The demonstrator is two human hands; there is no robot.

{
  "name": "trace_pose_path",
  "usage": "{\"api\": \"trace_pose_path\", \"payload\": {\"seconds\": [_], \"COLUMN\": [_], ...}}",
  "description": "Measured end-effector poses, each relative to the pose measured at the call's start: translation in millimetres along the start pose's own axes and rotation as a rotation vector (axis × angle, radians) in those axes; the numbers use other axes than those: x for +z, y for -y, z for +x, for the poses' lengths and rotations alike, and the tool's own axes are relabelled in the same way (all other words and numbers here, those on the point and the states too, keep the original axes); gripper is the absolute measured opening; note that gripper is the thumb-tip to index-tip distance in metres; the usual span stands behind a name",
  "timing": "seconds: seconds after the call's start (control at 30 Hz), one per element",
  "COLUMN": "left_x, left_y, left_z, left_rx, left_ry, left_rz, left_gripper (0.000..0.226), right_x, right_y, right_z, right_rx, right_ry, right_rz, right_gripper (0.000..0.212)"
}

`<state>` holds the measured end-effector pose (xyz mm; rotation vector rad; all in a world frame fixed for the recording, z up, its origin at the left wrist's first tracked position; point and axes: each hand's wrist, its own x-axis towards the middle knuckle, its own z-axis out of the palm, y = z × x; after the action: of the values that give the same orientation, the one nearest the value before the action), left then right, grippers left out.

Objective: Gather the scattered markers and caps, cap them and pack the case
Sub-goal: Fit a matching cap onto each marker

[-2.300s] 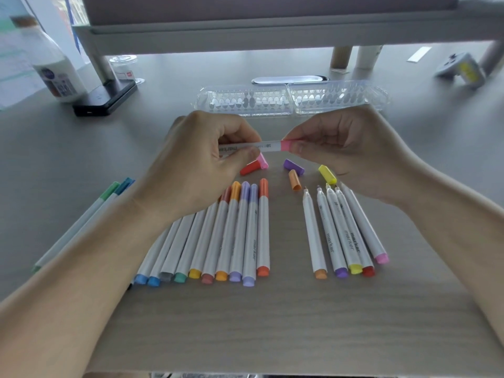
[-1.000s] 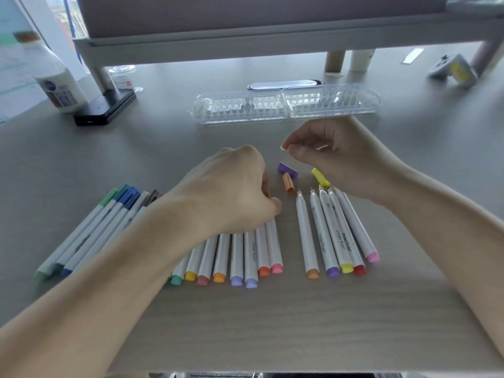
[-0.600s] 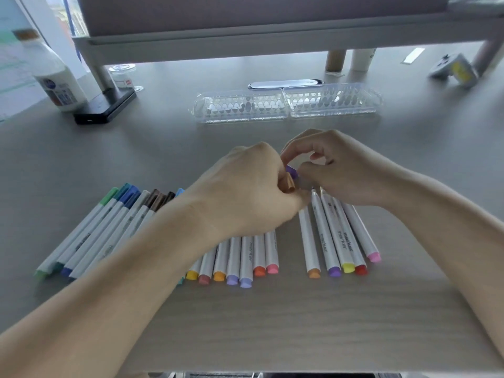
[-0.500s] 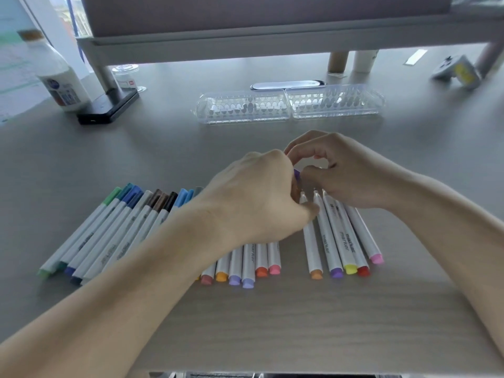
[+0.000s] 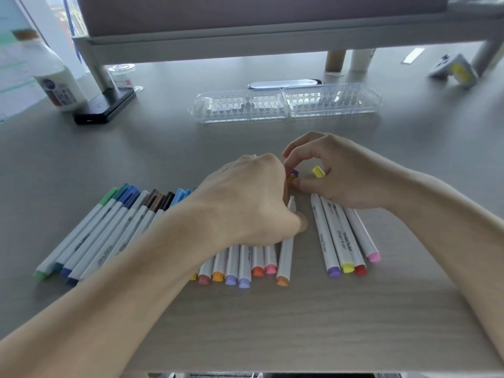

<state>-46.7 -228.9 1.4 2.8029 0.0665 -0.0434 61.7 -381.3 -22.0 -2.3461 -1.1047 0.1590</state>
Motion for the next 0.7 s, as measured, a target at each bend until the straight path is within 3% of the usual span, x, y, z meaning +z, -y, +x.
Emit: {"api": "trace_pose_path", "payload": {"seconds": [0.2, 0.37, 0.47, 0.7], "left_x": [-15.8, -36.7, -38.2, -26.0], "left_y": [5.6, 22.9, 35.2, 51.3], "left_z": [-0.4, 6.2, 8.9, 10.3], "left_rx": [-0.018, -0.020, -0.009, 0.042], "left_ry": [-0.015, 0.007, 0.017, -0.157], "left_rz": [-0.272, -0.501, -0.623, -0.911], "left_gripper": [0.039, 0.031, 0.030, 0.012], "right_x": [0.2, 1.1, 0.1, -1.1], "right_y": [0.7, -0.5, -1.7, -1.9], "right_z": [-0.2, 2.9, 5.3, 7.7], "right_rx": [-0.015, -0.045, -0.035, -0.038], "right_ry": [0.005, -0.050, -0.127, -0.243], "right_rz": [-0.045, -0.016, 0.054, 0.377], "right_gripper": [0.007, 0.009, 0.010, 0.007]}}
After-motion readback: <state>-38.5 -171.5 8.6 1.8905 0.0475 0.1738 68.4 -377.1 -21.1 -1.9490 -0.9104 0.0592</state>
